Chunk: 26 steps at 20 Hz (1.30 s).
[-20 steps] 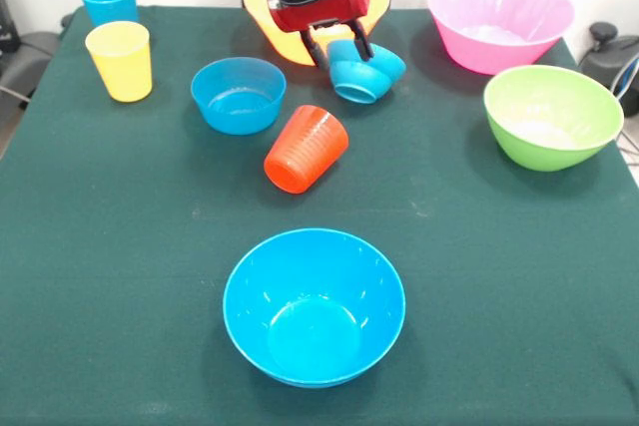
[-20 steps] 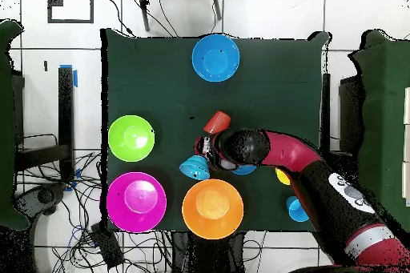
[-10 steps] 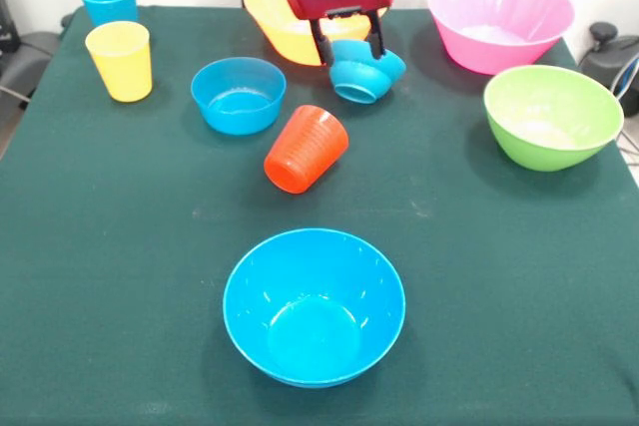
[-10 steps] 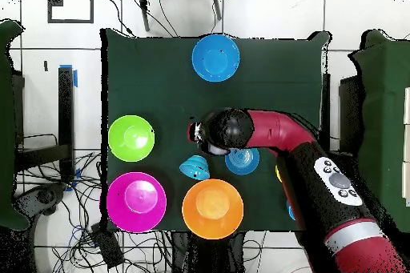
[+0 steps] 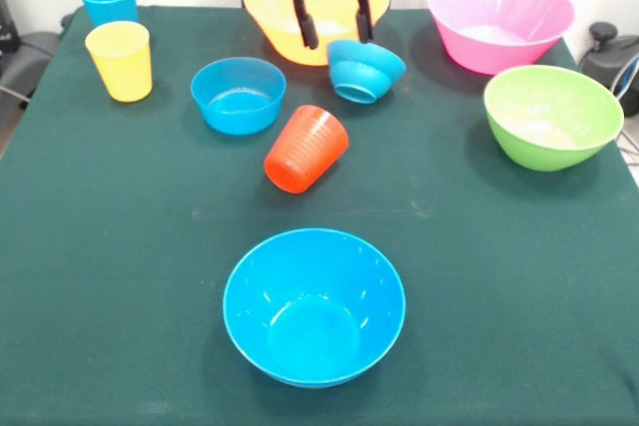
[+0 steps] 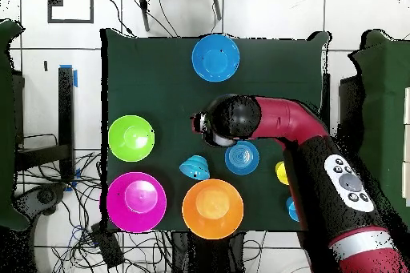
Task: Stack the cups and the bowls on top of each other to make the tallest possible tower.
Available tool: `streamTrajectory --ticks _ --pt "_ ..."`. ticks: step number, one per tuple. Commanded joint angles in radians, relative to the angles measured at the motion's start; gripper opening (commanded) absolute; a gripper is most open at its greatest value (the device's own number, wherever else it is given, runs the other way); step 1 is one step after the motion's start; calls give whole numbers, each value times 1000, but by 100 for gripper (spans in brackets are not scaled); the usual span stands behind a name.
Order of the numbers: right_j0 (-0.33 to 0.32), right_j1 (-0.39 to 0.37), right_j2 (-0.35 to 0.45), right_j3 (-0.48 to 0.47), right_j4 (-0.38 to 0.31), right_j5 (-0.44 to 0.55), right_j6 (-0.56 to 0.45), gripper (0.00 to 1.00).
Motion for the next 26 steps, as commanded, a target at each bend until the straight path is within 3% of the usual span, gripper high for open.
streamTrajectory --ticks 1,6,10,26 --pt "-3 26 -39 -84 -3 112 3 100" --pt "-2 37 -40 -115 -15 141 -17 100" --pt "-42 49 -25 -108 -23 138 -76 100" --pt "-143 165 25 -301 -123 285 -282 100"
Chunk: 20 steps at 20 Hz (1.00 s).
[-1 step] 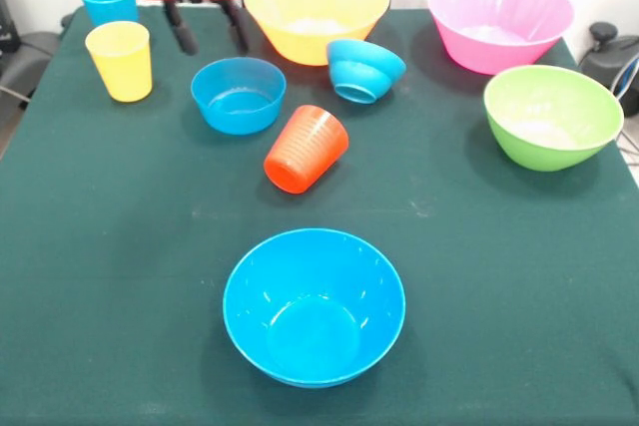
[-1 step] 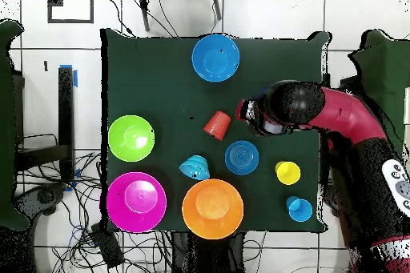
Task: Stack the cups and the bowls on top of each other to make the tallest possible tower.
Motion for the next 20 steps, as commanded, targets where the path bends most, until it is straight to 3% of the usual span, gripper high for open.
streamTrajectory --ticks 1,8,15,20 --pt "-9 90 30 -128 -99 141 -290 100" --pt "-43 27 39 -110 -123 175 -300 100" --pt "-91 -78 57 108 -108 46 -231 100" --pt "-92 -105 64 161 -122 1 -196 100"
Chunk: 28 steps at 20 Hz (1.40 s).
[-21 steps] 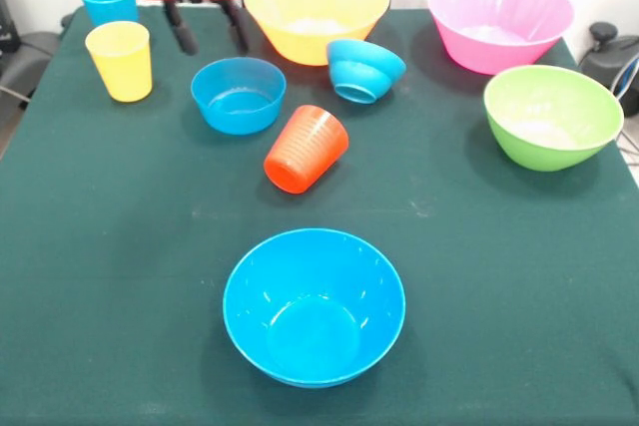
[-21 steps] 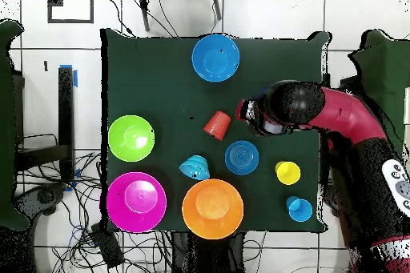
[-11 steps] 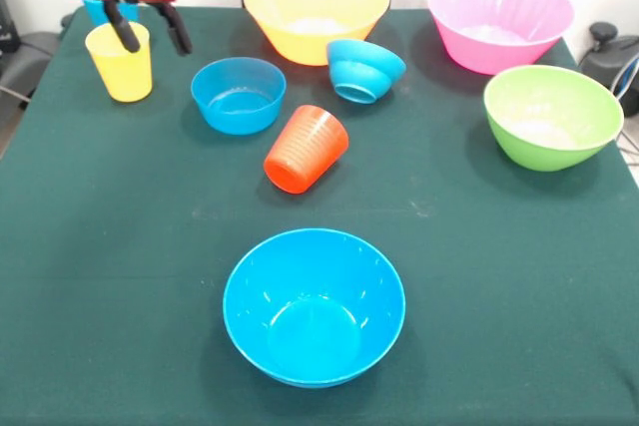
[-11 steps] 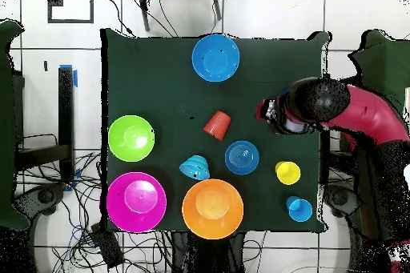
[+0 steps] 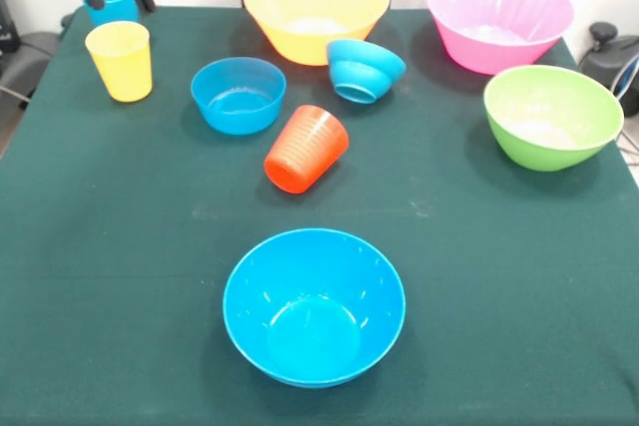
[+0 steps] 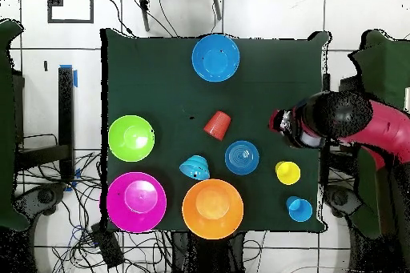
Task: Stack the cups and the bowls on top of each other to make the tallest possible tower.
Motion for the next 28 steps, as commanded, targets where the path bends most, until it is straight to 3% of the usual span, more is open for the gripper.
streamTrajectory --ticks 1,5,12,18,24,28 --pt "29 -25 49 134 -85 -85 -186 100" --pt "73 8 37 66 -111 -65 -155 100" --pt "115 -13 24 106 -98 -96 -74 100" --pt "150 42 12 58 -75 -92 -35 100" --pt "154 47 -1 122 -67 -162 -2 100" --pt "169 75 -8 105 -76 -188 7 100"
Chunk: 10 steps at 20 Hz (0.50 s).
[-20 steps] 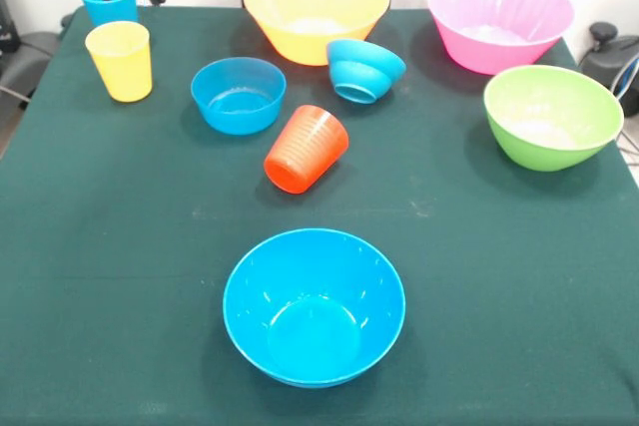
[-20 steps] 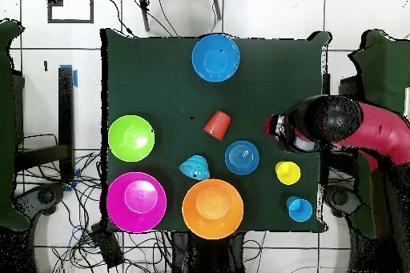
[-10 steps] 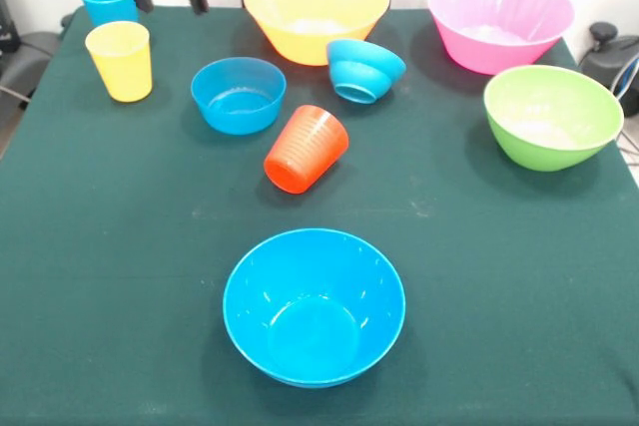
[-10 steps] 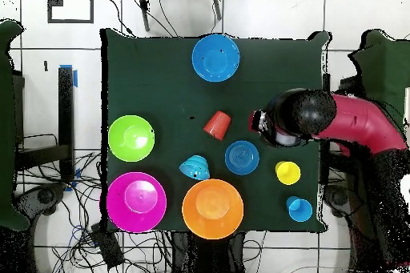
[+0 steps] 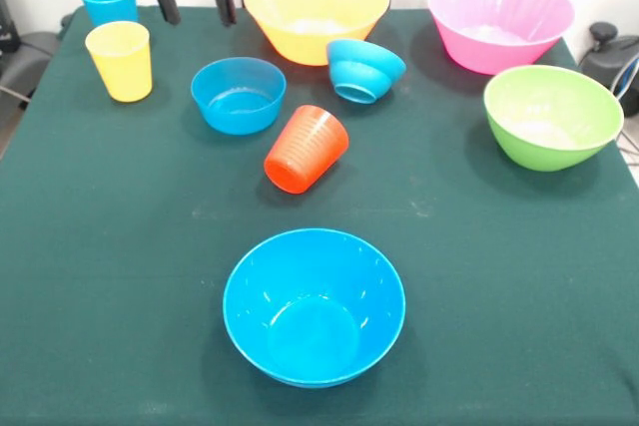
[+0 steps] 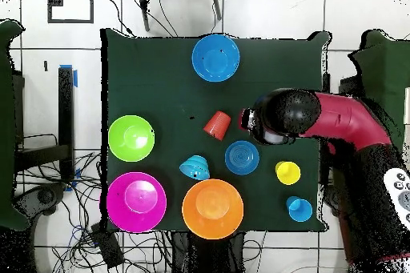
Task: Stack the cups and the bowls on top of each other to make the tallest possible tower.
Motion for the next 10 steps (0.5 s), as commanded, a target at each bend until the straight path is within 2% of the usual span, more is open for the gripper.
streamTrajectory --ticks 1,4,8,10 --pt "45 111 -2 47 -38 -110 -4 100" --pt "34 134 -2 65 -40 -149 -14 100" --pt "22 149 10 66 -17 -138 -35 100" --pt "28 160 7 39 -31 -132 -54 100"
